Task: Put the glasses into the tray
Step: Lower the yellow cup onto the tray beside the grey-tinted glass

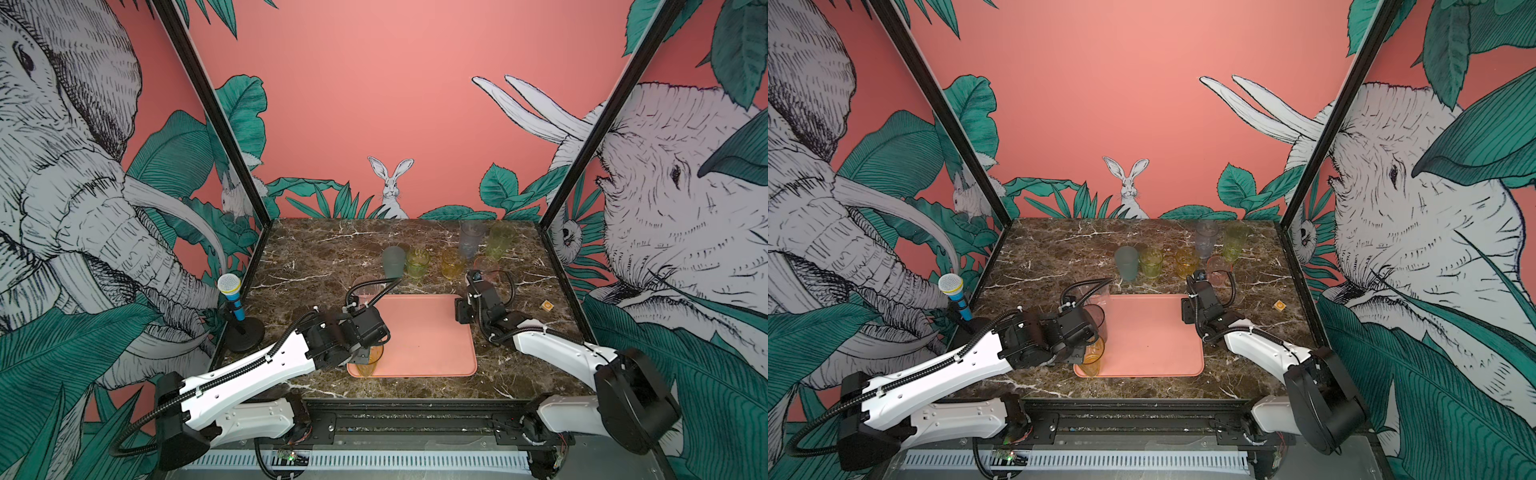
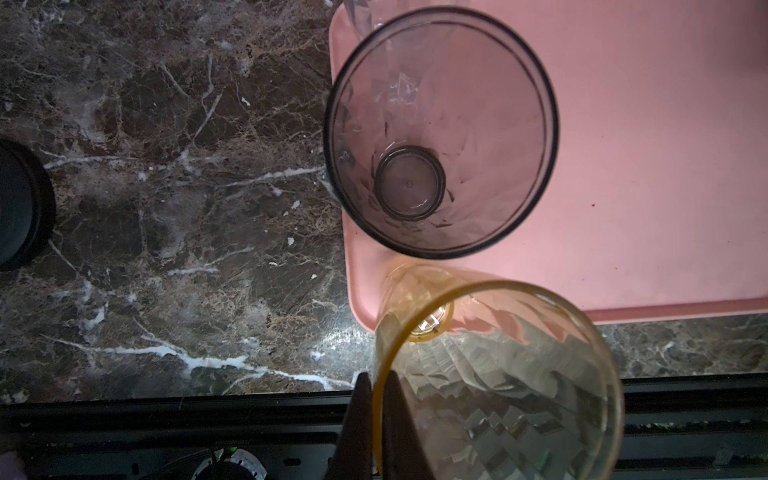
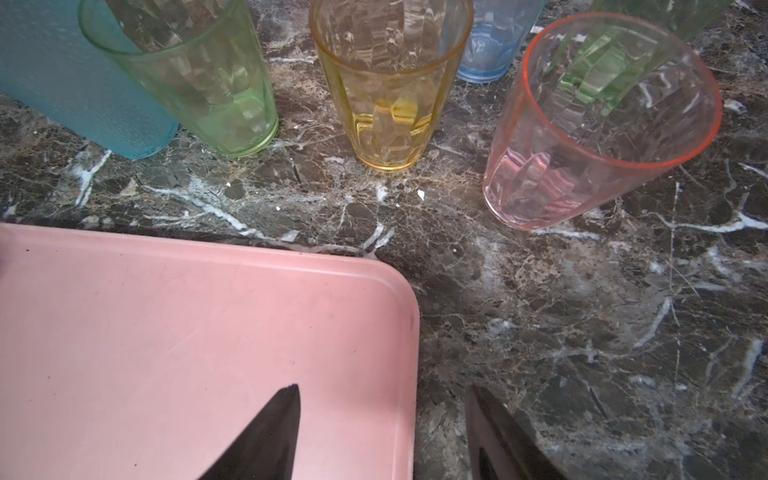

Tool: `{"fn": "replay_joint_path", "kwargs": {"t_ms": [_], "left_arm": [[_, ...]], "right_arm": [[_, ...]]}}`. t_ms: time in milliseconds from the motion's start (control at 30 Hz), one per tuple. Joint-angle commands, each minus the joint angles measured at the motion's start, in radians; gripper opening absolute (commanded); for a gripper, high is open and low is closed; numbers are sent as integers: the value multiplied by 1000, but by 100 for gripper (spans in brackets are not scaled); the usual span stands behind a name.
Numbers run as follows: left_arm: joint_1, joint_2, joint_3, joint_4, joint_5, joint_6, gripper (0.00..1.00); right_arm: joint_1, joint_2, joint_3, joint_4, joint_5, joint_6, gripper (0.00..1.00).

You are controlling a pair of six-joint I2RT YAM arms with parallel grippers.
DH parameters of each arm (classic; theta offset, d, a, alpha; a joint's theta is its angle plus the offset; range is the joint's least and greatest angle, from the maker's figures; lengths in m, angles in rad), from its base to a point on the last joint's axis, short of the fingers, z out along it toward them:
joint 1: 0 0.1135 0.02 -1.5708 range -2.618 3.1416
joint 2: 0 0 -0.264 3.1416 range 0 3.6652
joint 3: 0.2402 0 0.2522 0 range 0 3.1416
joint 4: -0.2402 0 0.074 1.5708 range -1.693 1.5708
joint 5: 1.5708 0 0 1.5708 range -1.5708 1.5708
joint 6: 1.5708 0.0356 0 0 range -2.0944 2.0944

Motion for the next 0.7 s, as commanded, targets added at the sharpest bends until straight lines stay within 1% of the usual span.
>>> {"fn": "replay_joint_path", "kwargs": {"t_ms": [0, 167, 467, 667], "left_arm": [[28, -26, -18, 9, 0, 0, 0], [53, -22, -25, 36, 18, 13, 0], [55, -28, -68, 77, 45, 9, 0], [55, -37, -66, 35, 19, 11, 0]], "right_arm": [[-4, 1, 32, 11, 4, 9, 66], [-3, 2, 32, 13, -3, 9, 66], [-3, 0, 32, 11, -4, 7, 66], [-4, -4, 29, 13, -4, 6, 66]]}}
